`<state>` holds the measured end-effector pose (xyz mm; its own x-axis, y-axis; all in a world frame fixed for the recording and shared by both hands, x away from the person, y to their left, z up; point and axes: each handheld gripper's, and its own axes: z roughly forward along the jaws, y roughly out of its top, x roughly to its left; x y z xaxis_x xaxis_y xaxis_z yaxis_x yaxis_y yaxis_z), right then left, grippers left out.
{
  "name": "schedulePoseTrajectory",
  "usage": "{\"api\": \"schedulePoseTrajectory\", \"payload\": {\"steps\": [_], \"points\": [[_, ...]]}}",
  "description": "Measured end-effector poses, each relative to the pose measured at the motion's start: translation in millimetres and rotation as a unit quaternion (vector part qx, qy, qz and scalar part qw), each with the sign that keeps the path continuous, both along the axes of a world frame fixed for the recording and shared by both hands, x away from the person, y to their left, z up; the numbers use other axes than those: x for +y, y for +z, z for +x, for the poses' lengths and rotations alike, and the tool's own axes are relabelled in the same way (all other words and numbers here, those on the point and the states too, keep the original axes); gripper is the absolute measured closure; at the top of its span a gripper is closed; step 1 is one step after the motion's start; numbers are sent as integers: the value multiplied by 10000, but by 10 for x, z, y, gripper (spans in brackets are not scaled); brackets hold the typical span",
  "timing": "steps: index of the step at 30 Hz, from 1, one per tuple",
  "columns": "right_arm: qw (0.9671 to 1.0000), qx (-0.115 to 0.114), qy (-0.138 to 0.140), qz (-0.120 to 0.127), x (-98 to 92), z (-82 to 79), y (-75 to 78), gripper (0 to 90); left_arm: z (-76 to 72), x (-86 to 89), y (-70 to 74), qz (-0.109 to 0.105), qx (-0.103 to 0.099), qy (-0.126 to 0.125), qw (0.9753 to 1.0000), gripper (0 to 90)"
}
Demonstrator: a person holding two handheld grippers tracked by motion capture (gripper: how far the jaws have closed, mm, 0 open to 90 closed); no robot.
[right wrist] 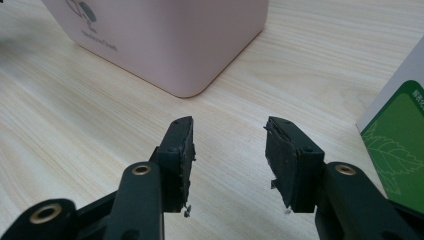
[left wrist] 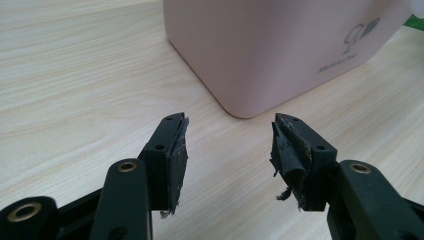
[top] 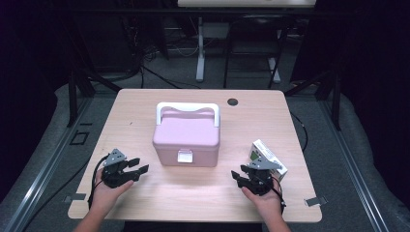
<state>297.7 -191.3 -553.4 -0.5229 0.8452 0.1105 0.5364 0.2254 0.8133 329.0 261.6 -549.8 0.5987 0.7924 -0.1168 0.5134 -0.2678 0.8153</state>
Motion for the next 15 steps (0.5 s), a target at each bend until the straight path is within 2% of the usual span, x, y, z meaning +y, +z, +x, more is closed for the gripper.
{"api": "schedulePoseTrajectory", "payload": {"steps": [7, 11, 15], "points": [[10000, 21, -14, -33, 17, 26, -15, 549, -5, -8, -1, 41, 27, 19, 10000, 501], [10000, -1, -37, 4, 40, 40, -15, 560, -15, -6, 14, 66, -34, 34, 10000, 510], [10000, 6, -92, 11, 56, 54, -11, 578, 0, 7, 15, 16, -42, 66, 10000, 531]]}}
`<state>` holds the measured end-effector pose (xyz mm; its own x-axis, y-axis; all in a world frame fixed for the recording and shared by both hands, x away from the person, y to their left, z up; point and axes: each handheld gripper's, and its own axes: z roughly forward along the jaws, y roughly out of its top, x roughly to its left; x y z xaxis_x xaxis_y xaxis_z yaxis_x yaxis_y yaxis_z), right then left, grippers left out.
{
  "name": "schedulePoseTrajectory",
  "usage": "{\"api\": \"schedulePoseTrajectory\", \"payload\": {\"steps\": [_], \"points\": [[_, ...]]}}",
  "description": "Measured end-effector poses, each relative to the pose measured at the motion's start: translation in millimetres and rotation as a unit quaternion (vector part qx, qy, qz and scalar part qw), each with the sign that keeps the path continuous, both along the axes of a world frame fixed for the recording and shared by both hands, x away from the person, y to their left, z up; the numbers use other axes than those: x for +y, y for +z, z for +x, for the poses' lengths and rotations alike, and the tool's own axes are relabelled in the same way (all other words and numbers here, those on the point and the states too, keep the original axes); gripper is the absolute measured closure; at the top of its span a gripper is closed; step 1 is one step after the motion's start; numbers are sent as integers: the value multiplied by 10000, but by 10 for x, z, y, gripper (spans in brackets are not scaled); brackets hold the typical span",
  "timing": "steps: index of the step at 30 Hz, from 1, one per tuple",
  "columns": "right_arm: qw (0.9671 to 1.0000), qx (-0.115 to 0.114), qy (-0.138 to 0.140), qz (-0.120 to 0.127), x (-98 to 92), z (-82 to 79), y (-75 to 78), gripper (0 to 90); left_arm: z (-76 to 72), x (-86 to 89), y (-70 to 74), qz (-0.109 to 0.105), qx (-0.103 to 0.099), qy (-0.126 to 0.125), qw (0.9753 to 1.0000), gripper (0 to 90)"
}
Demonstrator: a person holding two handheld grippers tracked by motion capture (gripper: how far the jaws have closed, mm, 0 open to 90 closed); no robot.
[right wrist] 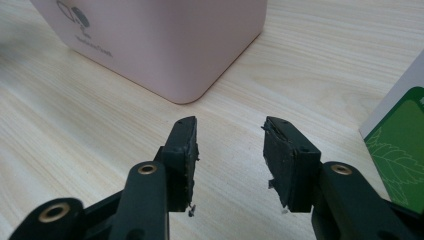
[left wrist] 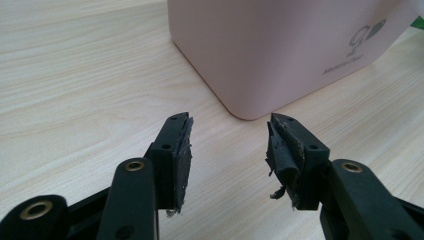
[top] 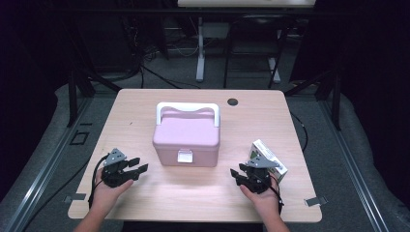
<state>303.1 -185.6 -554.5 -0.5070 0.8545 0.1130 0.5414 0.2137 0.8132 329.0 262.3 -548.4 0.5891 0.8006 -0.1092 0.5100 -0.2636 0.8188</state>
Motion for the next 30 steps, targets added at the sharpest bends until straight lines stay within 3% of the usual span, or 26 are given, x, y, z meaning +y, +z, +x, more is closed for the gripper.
{"api": "schedulePoseTrajectory", "payload": {"steps": [5, 6, 8, 9, 13, 21, 30], "points": [[9999, -100, -26, 13, 25, 17, 36, 682, 51, 37, 11, -30, 31, -9, 10000, 619], [9999, -91, 16, 55, 29, 16, 38, 705, 65, 37, 10, -113, -15, 69, 9999, 632], [9999, -69, 45, 86, 37, 18, 38, 712, 85, 48, 14, -146, 31, 109, 9998, 660], [10000, -38, 32, 72, 58, 43, 41, 731, 119, 62, 8, -263, 126, 225, 9993, 670], [10000, 16, -58, 80, 72, 107, 86, 768, 192, 62, 6, -368, 208, 201, 9989, 746], [9998, -51, -190, 45, 152, 321, 173, 860, 376, -125, 65, -186, 128, 60, 9997, 853], [9996, 27, -211, 180, 308, 508, 174, 898, 511, -269, 75, -259, 96, -9, 9996, 898]]}}
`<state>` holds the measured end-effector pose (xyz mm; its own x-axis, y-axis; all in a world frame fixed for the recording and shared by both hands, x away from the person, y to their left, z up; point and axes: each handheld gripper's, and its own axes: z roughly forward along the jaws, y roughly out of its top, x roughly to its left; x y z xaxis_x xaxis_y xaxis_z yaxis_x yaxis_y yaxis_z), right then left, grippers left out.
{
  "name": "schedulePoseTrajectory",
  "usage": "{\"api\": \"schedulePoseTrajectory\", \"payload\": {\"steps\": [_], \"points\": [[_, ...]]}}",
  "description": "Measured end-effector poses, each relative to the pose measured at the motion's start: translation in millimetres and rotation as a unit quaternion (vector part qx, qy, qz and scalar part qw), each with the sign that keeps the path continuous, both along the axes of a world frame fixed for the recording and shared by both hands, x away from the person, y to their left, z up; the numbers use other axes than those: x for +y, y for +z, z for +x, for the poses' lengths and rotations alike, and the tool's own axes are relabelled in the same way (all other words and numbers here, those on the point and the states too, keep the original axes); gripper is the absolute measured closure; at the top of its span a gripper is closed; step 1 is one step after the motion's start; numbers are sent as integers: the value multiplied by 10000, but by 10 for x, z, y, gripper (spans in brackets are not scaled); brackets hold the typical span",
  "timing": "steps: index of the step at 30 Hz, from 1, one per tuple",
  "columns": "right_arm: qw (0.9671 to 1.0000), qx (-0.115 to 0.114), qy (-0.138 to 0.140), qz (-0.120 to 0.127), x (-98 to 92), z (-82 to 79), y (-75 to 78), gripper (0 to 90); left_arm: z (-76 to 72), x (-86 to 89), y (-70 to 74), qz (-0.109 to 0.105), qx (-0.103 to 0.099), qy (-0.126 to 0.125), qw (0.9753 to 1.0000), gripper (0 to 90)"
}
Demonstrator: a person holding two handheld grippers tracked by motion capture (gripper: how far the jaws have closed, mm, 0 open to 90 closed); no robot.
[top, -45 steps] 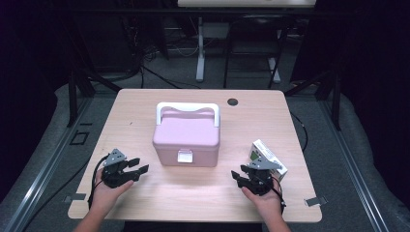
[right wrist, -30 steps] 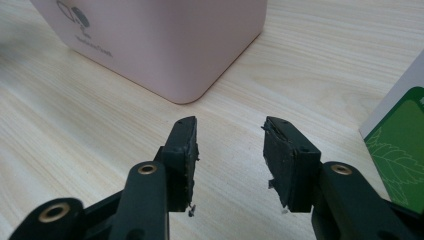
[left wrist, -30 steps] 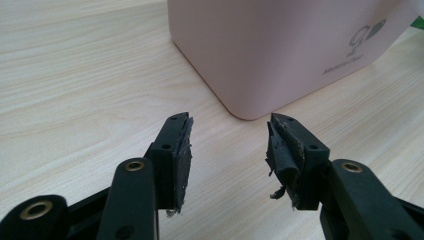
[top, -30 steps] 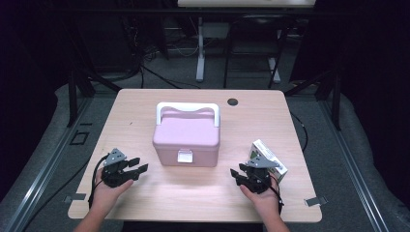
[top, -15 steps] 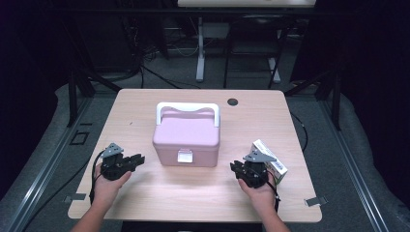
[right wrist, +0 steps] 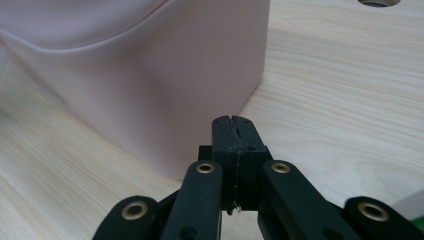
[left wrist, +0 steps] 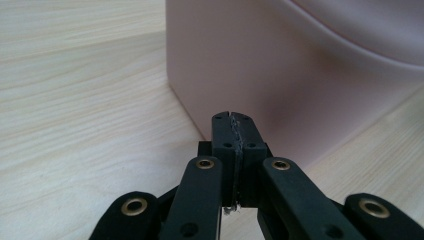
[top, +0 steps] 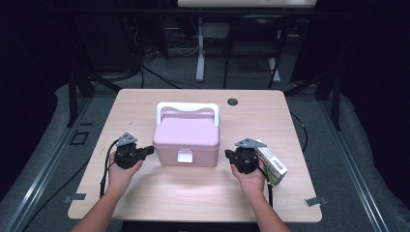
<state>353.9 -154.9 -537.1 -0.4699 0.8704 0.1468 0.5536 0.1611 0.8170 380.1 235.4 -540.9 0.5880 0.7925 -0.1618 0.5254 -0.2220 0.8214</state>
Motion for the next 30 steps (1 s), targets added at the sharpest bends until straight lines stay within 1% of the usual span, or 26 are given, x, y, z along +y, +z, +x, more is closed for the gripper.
{"api": "schedulePoseTrajectory", "payload": {"steps": [1, 2, 3, 4, 5, 6, 9, 11, 14, 15, 16, 17, 19, 20, 21, 22, 23, 24, 27, 30], "points": [[10000, -20, -7, 15, 17, 11, 2, 899, 9, -35, 8, 46, -25, -46, 10000, 898], [10000, -50, -3, 26, 31, 21, 4, 899, 9, -35, 8, 46, -25, -46, 10000, 898], [10000, -78, 0, 18, 44, 28, 7, 900, 26, -57, 9, 122, -90, -43, 9999, 899], [10000, -78, 0, 18, 44, 28, 7, 900, 26, -57, 9, 122, -90, -43, 9999, 899], [9999, -127, 12, -14, 60, 43, 7, 900, 47, -55, -4, 28, -66, -11, 10000, 899], [9999, -132, 1, 24, 65, 50, 5, 900, 52, -50, -5, 7, -13, -13, 10000, 899], [9998, -148, -9, 92, 80, 84, 2, 899, 77, -52, -23, -10, -42, -45, 10000, 900], [9998, -203, -23, 46, 88, 112, 2, 900, 89, -48, -27, 2, -47, -72, 10000, 900], [9997, -223, 5, 112, 99, 120, 5, 899, 77, -56, -26, 1, -50, -123, 9999, 900], [9996, -253, 42, 108, 109, 115, 5, 899, 41, -90, -10, 112, -95, -234, 9996, 900], [9996, -253, 42, 108, 109, 115, 5, 899, 41, -90, -10, 112, -95, -234, 9996, 900], [9993, -371, -57, -51, 124, 98, 8, 900, 11, -127, 1, 198, -141, -241, 9994, 900], [9994, -342, -83, 34, 97, 99, -2, 900, 0, -137, 7, 183, -113, -244, 9995, 900], [9994, -342, -83, 34, 97, 99, -2, 900, 0, -137, 7, 183, -113, -244, 9995, 900], [9994, -331, -84, 110, 84, 101, -9, 900, 0, -138, 9, 166, -104, -261, 9995, 900], [9993, -349, -100, 74, 81, 91, -7, 900, 0, -146, 8, 133, -104, -245, 9996, 900], [9993, -364, -113, 55, 88, 82, -4, 900, -2, -146, 11, 160, -108, -245, 9995, 900], [9992, -382, -112, 10, 91, 76, -3, 900, -6, -145, 12, 140, -107, -242, 9996, 900], [9994, -337, -89, 49, 92, 58, 1, 900, -27, -123, 22, 109, -48, -242, 9996, 900], [9995, -314, -35, 45, 93, 37, 3, 900, -43, -113, 19, 55, -54, -220, 9997, 900]]}}
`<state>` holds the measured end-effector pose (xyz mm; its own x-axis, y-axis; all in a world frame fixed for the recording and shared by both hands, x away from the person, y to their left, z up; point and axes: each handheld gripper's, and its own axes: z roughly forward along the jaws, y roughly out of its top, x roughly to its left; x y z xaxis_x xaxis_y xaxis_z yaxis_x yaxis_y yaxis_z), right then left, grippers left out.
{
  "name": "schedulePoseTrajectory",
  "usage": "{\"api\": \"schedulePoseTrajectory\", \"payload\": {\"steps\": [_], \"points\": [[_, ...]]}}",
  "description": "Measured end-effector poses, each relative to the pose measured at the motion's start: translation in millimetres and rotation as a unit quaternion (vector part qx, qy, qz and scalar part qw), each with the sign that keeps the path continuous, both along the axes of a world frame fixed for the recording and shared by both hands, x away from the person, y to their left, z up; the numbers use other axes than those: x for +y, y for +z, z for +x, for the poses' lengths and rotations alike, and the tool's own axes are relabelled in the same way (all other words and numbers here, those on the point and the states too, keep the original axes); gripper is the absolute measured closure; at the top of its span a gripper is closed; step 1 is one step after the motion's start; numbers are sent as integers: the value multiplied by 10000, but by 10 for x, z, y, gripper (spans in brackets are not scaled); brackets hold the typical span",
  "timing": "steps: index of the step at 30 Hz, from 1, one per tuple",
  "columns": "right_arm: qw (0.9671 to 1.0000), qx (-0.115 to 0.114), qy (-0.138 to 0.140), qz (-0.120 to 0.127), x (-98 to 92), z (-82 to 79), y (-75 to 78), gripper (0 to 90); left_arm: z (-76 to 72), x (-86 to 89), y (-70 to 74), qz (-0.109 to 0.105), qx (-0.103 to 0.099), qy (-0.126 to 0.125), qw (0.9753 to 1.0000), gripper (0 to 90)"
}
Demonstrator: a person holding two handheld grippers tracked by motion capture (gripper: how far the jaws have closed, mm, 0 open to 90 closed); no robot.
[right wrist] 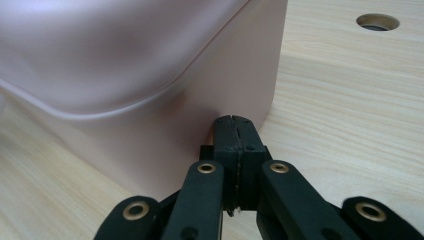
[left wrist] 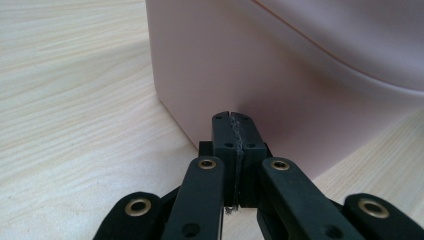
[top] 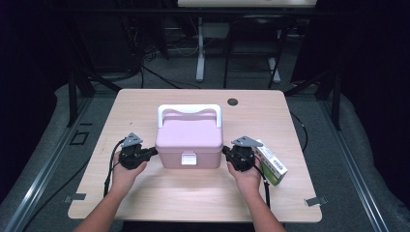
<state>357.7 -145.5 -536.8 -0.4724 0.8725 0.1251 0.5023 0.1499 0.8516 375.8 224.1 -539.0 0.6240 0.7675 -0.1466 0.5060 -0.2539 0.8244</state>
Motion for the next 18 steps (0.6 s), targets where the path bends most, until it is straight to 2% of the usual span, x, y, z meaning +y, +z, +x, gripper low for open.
{"api": "schedulePoseTrajectory", "payload": {"steps": [9, 11, 18], "points": [[9997, 61, 156, -175, 14, -148, 33, 900, -144, 23, 13, 2, 103, -46, 9999, 900], [9996, 92, 186, -165, 9, -170, 39, 900, -167, 28, 4, -104, 147, -51, 9998, 900], [9991, 80, 269, -328, 14, -246, 62, 900, -240, 35, 19, -46, 175, -123, 9998, 900]]}}
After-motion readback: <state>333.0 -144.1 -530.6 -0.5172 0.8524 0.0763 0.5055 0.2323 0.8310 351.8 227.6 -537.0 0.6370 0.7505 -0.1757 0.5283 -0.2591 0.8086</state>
